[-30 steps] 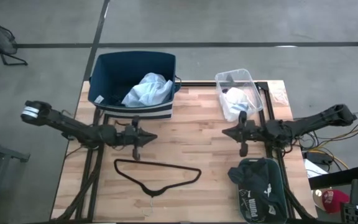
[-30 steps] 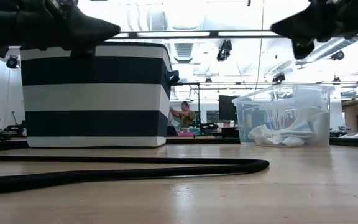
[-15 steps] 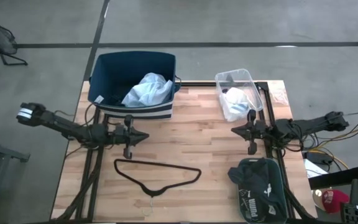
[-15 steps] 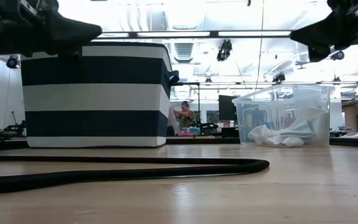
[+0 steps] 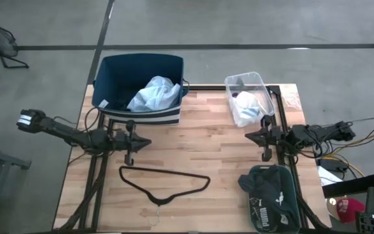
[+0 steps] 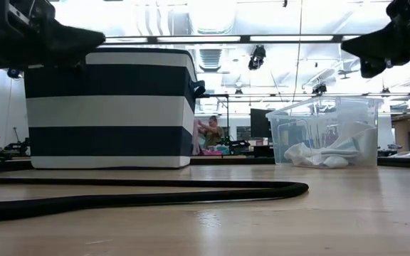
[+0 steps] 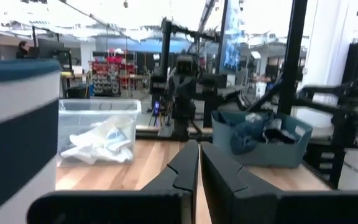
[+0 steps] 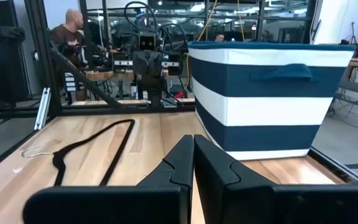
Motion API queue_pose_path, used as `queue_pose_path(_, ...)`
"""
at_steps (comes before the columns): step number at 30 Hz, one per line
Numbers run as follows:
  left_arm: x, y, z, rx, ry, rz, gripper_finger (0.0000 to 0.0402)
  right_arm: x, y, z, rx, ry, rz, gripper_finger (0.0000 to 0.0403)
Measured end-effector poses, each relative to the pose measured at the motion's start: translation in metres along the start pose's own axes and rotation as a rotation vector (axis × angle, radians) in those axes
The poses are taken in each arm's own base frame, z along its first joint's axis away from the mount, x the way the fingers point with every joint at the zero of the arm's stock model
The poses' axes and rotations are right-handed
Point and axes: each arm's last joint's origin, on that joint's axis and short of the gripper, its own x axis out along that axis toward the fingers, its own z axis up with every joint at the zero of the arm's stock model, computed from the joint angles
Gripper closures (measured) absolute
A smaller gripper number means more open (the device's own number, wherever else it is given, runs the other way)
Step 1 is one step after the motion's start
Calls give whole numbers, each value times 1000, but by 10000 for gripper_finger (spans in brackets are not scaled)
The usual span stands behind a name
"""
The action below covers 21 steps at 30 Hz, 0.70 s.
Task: Pick & Place Cloths
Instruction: Return To Home Position
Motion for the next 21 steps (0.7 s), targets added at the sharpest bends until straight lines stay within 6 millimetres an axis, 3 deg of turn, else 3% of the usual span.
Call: queue_pose_path(21, -25, 7, 5, -13, 32, 12, 378, -2, 0, -6, -69, 48, 13, 394)
